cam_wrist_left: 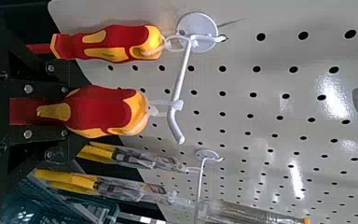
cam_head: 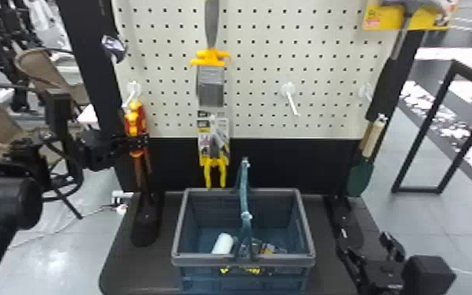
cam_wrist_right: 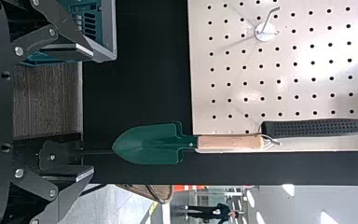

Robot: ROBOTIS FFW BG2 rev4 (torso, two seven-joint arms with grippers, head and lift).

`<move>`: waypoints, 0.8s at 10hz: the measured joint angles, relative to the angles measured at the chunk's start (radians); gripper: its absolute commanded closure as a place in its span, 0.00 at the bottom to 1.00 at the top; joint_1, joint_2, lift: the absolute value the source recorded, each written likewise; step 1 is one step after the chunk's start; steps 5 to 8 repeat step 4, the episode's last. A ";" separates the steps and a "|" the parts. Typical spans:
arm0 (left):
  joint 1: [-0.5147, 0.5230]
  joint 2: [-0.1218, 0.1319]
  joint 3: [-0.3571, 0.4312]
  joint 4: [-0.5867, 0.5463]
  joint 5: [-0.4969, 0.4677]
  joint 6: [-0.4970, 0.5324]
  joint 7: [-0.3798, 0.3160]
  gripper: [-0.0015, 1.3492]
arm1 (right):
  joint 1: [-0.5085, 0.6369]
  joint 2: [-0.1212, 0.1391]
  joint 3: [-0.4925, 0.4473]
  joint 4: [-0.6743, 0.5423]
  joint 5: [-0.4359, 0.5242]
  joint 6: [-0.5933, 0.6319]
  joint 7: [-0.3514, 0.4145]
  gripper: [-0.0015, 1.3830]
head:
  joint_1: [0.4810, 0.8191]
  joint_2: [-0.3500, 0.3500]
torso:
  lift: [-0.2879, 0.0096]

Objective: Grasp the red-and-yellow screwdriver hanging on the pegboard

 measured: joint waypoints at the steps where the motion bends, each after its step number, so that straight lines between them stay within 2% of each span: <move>1: 0.001 0.000 0.001 0.000 -0.001 -0.003 0.001 0.90 | 0.001 0.000 0.000 0.001 -0.001 0.000 0.000 0.29 | 0.20 0.50 | 0.63; 8: 0.005 -0.003 0.008 -0.003 -0.005 -0.017 0.006 0.90 | 0.003 0.001 0.000 0.000 -0.002 0.000 0.000 0.29 | 0.20 0.50 | 0.63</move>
